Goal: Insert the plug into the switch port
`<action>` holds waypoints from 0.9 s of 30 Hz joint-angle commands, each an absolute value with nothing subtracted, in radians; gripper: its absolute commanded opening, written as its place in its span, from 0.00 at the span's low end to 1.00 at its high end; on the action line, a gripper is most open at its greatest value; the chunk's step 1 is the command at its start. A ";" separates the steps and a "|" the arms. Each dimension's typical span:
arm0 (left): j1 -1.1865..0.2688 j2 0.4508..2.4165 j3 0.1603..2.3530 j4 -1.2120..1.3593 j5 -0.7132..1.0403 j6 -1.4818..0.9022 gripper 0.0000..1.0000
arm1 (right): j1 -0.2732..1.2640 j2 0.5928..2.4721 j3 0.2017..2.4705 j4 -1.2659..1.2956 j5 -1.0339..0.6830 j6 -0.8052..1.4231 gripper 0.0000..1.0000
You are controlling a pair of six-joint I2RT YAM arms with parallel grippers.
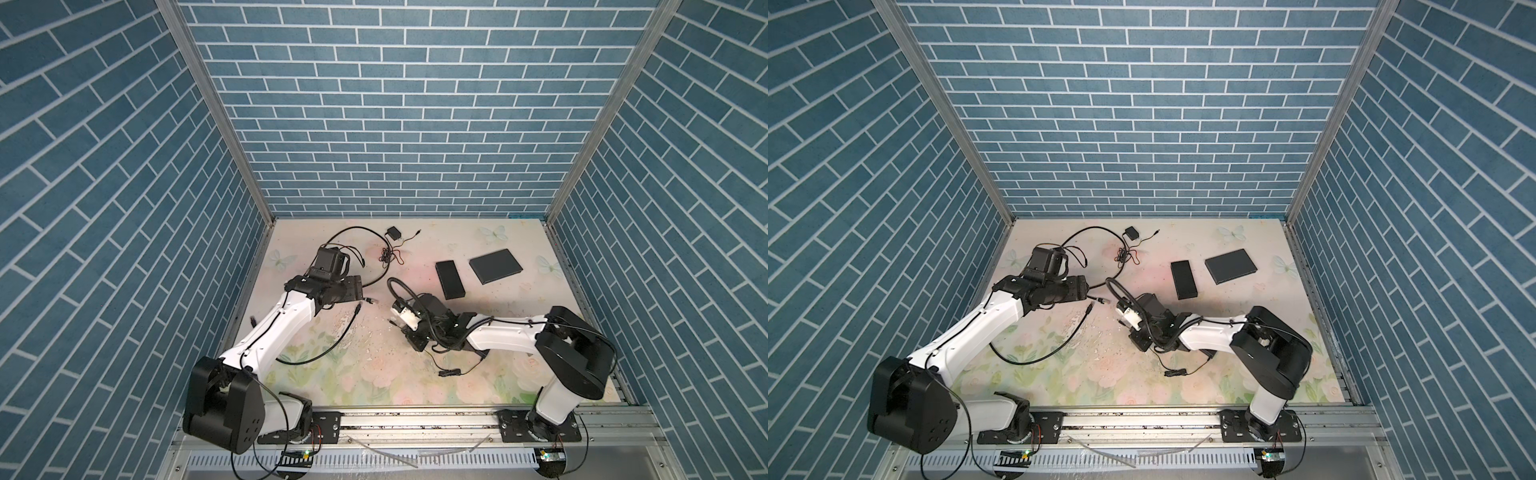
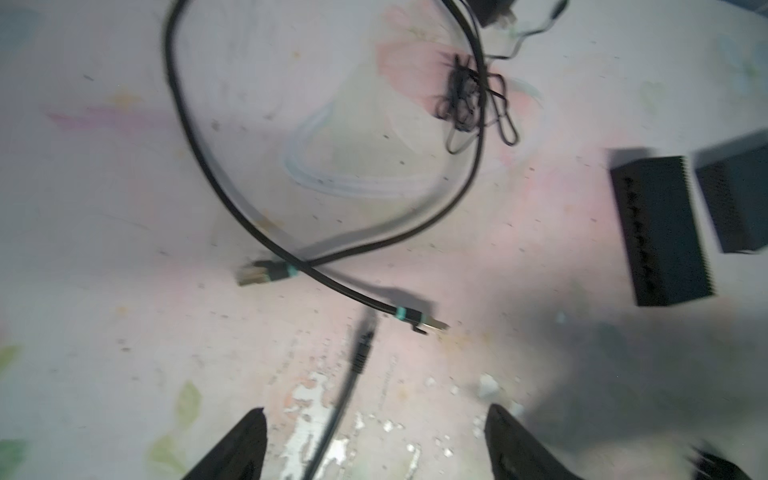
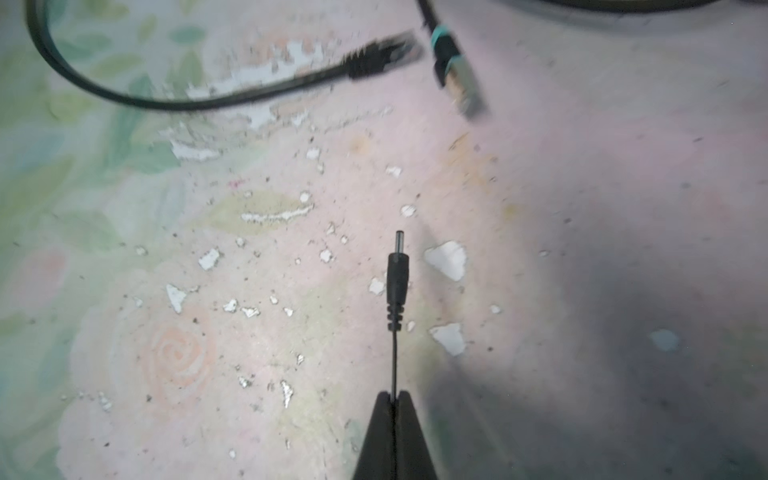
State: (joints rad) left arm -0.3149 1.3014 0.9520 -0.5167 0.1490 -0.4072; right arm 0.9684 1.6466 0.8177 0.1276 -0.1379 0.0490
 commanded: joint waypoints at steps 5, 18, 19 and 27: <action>-0.343 1.308 0.819 -0.180 0.651 -0.555 0.70 | 0.856 1.510 0.676 0.300 -0.360 0.067 0.00; -0.430 1.531 0.828 0.075 0.763 -0.700 0.54 | 0.790 1.466 0.622 0.385 -0.439 0.084 0.00; -0.442 1.543 0.830 0.086 0.764 -0.706 0.52 | 0.789 1.469 0.621 0.394 -0.442 0.087 0.00; -0.458 1.562 0.836 0.056 0.744 -0.696 0.42 | 0.788 1.471 0.604 0.428 -0.439 0.103 0.00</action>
State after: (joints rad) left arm -0.4568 1.5696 0.8242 0.0639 0.7490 -0.7067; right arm 0.7918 1.4849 0.6224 0.3920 -0.4206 0.0761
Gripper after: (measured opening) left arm 0.423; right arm 0.048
